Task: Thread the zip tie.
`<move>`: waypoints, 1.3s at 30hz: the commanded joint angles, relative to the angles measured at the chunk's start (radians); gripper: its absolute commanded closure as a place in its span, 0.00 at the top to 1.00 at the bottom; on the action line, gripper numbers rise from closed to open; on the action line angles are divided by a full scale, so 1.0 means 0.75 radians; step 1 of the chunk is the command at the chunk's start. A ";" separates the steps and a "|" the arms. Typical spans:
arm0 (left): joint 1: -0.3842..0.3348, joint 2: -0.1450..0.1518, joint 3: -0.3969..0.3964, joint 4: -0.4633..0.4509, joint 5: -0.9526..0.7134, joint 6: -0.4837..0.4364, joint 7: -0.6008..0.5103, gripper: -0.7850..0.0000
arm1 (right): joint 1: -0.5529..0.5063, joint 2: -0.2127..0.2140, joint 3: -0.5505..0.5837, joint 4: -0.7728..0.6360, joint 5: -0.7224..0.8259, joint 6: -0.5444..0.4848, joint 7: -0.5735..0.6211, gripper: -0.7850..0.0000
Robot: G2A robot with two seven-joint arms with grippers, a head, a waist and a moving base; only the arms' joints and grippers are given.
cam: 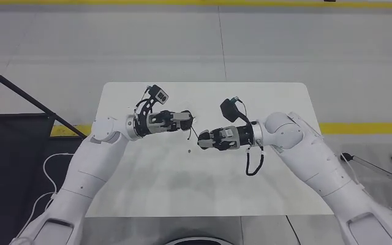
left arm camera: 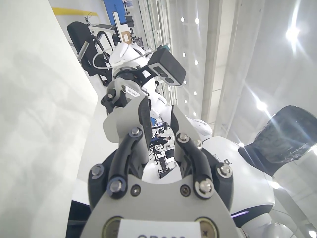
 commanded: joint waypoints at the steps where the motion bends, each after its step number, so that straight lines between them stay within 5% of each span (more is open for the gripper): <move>1: 0.000 -0.001 0.000 0.001 0.001 0.000 -0.003 0.26 | 0.004 0.002 -0.008 0.003 0.005 -0.002 -0.002 0.00; 10: 0.006 -0.005 -0.004 0.001 0.007 0.001 -0.015 0.19 | 0.021 0.011 -0.042 0.009 0.027 -0.011 -0.011 0.00; 13: 0.008 -0.005 -0.007 -0.001 0.013 0.002 -0.018 0.00 | 0.026 0.013 -0.049 0.011 0.030 -0.012 -0.012 0.00; 27: 0.018 -0.005 -0.032 0.011 0.057 -0.019 0.014 0.00 | 0.019 0.041 -0.044 -0.015 0.052 -0.060 -0.060 0.00; 39: 0.029 0.002 -0.074 0.042 0.086 -0.033 0.040 0.00 | -0.034 0.120 0.034 -0.146 0.171 -0.111 -0.111 0.00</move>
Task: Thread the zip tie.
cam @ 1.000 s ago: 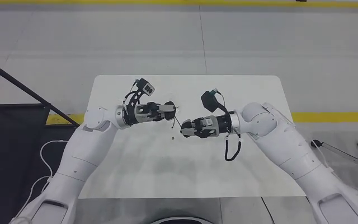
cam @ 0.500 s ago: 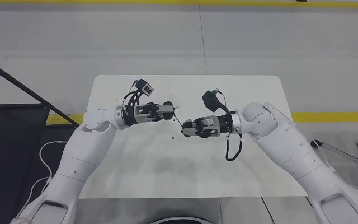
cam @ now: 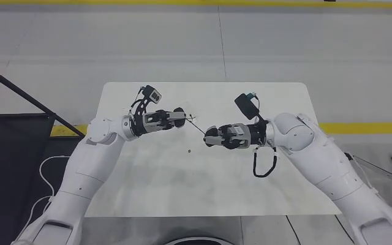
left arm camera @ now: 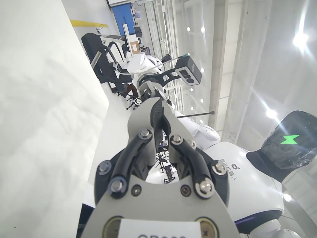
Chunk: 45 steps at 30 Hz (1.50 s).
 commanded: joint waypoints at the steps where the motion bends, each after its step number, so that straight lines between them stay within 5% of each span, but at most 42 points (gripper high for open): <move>1: 0.002 0.001 -0.005 0.005 0.006 -0.001 0.004 0.00 | -0.012 0.013 0.022 -0.024 0.011 0.000 0.000 0.00; 11: 0.015 0.002 -0.024 0.011 -0.001 -0.003 0.008 0.00 | -0.072 0.062 0.088 -0.110 0.032 0.000 0.000 0.00; 12: 0.018 0.001 -0.025 0.002 -0.023 -0.002 0.001 0.09 | -0.074 0.064 0.080 -0.112 0.031 0.000 0.000 0.00; 14: 0.021 -0.001 -0.024 -0.009 -0.056 0.009 -0.017 0.47 | -0.069 0.065 0.052 -0.109 0.024 0.000 0.000 0.00; 15: 0.020 -0.002 -0.021 -0.015 -0.064 0.013 -0.025 0.87 | -0.063 0.065 0.035 -0.105 0.022 0.000 0.000 0.00; 16: 0.020 -0.004 -0.017 -0.020 -0.071 0.021 -0.033 1.00 | -0.056 0.063 0.015 -0.101 0.021 0.000 0.000 0.00; 28: -0.014 -0.033 0.055 -0.013 -0.192 0.077 -0.140 1.00 | 0.079 0.008 -0.234 0.029 0.032 0.000 0.000 0.00; 34: -0.026 -0.043 0.075 0.006 -0.203 0.079 -0.175 0.90 | 0.123 -0.020 -0.286 0.096 0.047 0.000 0.000 0.00; 41: -0.027 -0.048 0.076 0.014 -0.201 0.077 -0.185 0.73 | 0.149 -0.044 -0.309 0.146 0.049 0.000 0.000 0.00; 43: -0.027 -0.049 0.075 0.014 -0.199 0.077 -0.187 0.54 | 0.152 -0.050 -0.310 0.158 0.053 0.000 0.000 0.00; 45: -0.026 -0.050 0.073 0.015 -0.199 0.077 -0.188 0.47 | 0.153 -0.055 -0.311 0.170 0.055 0.000 0.000 0.00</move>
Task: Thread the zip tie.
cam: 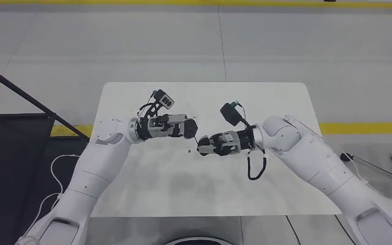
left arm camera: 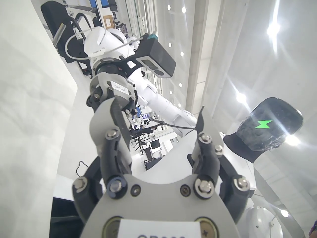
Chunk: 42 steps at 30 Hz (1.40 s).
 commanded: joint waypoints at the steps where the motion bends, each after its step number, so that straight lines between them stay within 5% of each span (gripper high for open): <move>1: 0.001 -0.001 -0.002 0.000 0.001 0.000 -0.001 0.46 | 0.001 -0.004 -0.001 0.009 0.000 0.000 0.000 0.00; 8: 0.005 -0.003 -0.009 0.002 0.008 0.000 -0.002 0.36 | -0.002 -0.012 0.005 0.029 0.006 0.000 0.000 0.00; 17: 0.009 -0.004 -0.019 0.004 0.019 0.002 -0.002 0.00 | -0.005 -0.016 0.013 0.033 -0.003 0.000 0.000 0.00; 28: 0.018 -0.002 -0.048 0.016 0.036 -0.021 0.017 0.00 | -0.004 -0.002 0.050 0.027 -0.004 0.000 0.000 0.00; 42: 0.047 0.013 -0.126 0.056 0.076 -0.049 0.074 0.00 | -0.120 0.094 0.253 -0.185 -0.006 0.000 0.000 0.00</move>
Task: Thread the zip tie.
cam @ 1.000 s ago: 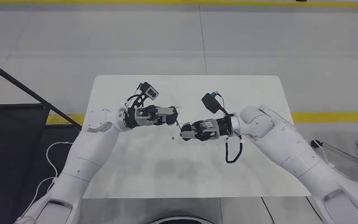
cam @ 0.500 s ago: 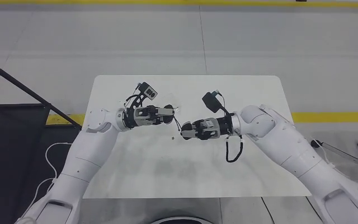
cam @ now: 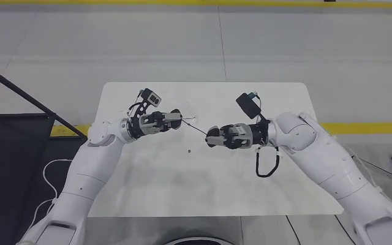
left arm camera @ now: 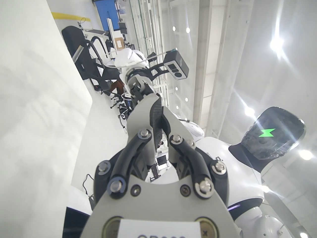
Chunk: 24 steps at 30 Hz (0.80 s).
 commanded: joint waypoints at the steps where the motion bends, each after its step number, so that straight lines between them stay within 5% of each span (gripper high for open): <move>1: 0.004 0.001 -0.009 0.004 -0.001 -0.002 0.004 0.00 | -0.015 0.011 0.016 -0.025 -0.002 0.000 0.000 0.00; 24: 0.026 0.010 -0.046 0.011 0.035 -0.008 0.016 0.00 | -0.058 0.073 0.058 -0.135 -0.019 0.000 0.000 0.00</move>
